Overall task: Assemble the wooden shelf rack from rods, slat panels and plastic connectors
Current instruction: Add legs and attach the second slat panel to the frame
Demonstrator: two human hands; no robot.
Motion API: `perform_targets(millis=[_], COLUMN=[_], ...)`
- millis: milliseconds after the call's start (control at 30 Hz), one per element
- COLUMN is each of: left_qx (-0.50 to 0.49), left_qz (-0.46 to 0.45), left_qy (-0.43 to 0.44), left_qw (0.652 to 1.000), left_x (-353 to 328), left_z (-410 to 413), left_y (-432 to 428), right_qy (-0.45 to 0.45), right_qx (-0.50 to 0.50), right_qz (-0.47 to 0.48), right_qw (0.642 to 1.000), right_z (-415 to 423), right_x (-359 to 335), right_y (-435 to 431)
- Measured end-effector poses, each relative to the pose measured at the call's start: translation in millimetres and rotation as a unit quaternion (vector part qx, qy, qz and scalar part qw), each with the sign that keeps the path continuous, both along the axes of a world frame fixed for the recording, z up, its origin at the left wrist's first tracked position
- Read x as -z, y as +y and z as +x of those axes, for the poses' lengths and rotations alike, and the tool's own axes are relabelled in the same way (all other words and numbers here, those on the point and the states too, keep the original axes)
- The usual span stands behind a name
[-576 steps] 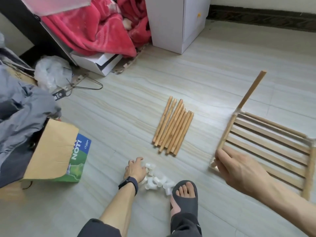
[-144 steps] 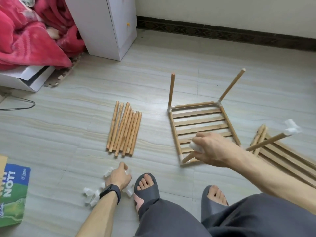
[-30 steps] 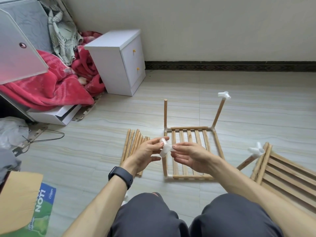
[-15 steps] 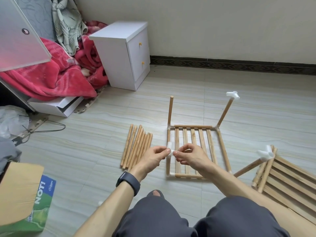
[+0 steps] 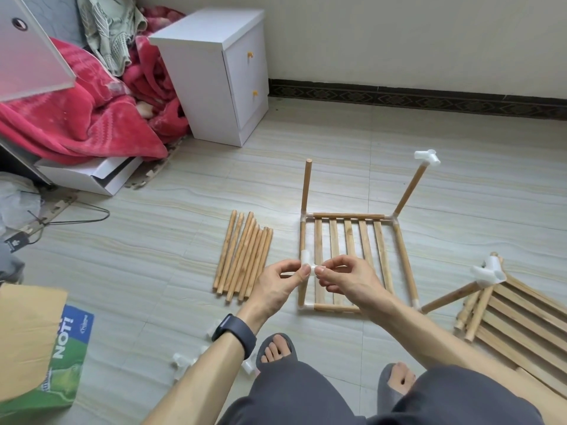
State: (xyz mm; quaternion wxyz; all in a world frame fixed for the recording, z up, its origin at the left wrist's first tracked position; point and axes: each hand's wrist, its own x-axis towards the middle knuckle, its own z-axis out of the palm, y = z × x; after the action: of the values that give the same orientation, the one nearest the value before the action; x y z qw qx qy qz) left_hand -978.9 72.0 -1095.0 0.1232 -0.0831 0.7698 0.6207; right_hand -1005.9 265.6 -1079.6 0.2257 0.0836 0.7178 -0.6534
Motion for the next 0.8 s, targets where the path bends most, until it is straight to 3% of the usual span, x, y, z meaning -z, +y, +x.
perform_targets(millis=[133,333,500,633,700,800], left_qx=[-0.001,-0.014,-0.011,-0.094,-0.087,-0.037], left_qz=[-0.008,0.032,0.03,-0.09,-0.184,-0.253], left_qy=[0.006,-0.038,-0.068,-0.139,-0.18,-0.247], left_qw=[1.0,0.999,0.997,0.982,0.962,0.935], left_x=[1,-2,1,43,68,97], left_z=[0,4,17,49,69,87], left_y=[-1,-13,-28,-69,-89,-101], right_qy=[0.0,0.021,0.075,0.153,0.211,0.318], right_qx=[0.02,-0.029,-0.065,-0.08,-0.103,-0.147], right_qz=[-0.014,0.011,0.101,0.17,0.209,0.251], right_qw=[1.0,0.999,0.99,0.97,0.949,0.902], right_z=[-1,0,-1,0,0,0], right_x=[3,1,-3,-5,-4,-4], right_y=[0,-7,-6,-1,-4,-12])
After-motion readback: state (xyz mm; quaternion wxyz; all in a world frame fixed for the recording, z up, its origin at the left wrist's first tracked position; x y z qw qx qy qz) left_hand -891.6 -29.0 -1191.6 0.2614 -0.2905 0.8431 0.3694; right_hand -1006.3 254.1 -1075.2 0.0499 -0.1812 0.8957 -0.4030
